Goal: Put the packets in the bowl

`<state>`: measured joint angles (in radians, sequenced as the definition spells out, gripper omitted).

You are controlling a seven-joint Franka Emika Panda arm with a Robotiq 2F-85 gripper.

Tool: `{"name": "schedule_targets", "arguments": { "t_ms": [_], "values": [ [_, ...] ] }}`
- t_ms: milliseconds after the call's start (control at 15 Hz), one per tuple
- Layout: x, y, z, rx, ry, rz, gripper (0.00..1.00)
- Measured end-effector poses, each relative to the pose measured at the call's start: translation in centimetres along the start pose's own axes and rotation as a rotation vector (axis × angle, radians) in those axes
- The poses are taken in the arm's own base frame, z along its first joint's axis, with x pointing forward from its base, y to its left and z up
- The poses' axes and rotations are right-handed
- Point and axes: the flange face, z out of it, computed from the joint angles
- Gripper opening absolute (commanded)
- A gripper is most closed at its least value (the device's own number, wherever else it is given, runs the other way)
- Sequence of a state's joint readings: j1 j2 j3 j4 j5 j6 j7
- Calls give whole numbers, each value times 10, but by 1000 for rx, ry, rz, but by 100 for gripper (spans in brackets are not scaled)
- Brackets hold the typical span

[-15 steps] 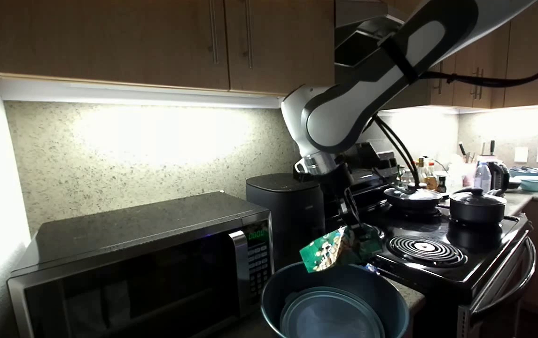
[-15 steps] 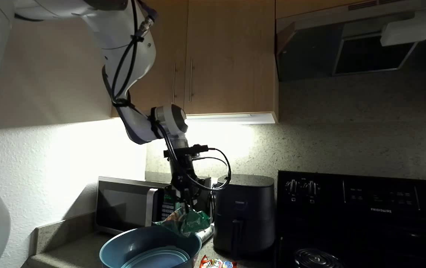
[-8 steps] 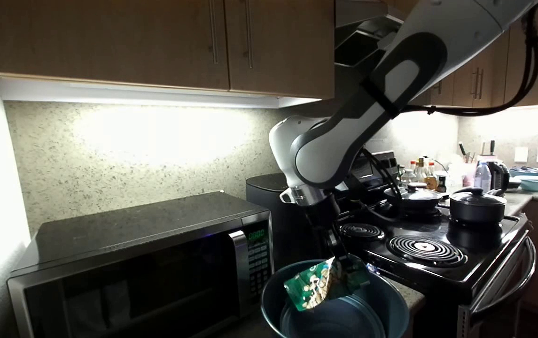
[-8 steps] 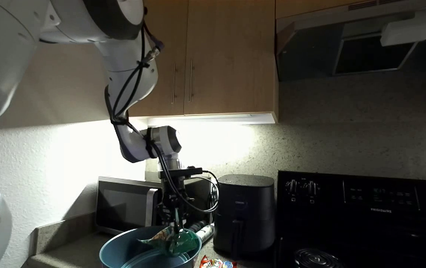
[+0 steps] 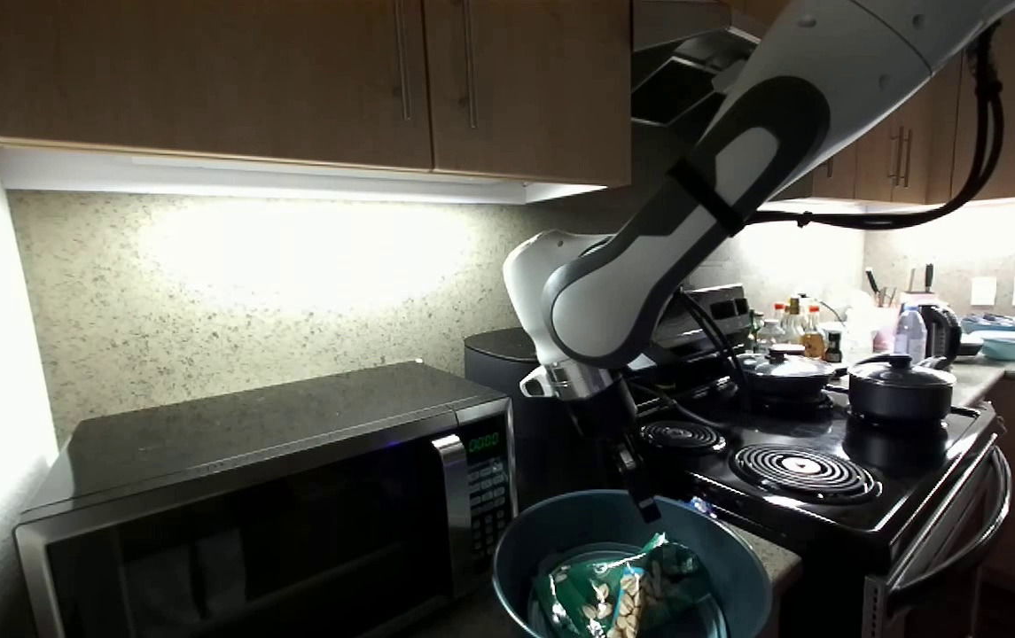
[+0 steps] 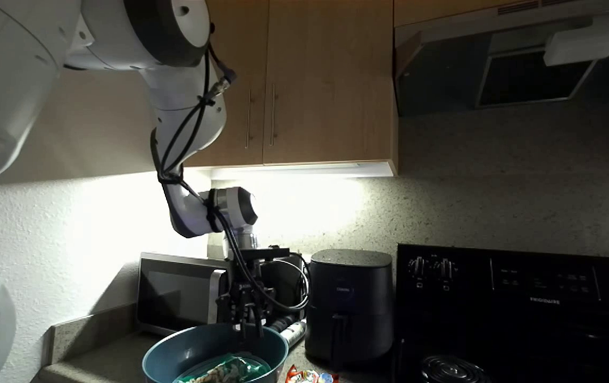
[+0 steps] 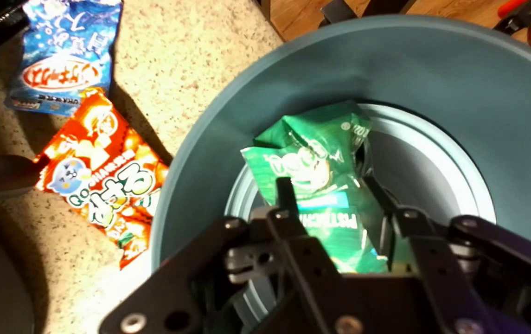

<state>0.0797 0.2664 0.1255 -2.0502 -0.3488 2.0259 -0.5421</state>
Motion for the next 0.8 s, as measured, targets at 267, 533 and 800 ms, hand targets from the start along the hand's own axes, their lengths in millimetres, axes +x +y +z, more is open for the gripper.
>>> {"name": "schedule_targets", "arguments": {
  "t_ms": [267,533,800],
  "values": [
    [-36,31,-23,-49,72,89,97],
    [-90,65,-27,-37,145,239,100],
    [-137,89,2,58,175,388,100]
  ]
}}
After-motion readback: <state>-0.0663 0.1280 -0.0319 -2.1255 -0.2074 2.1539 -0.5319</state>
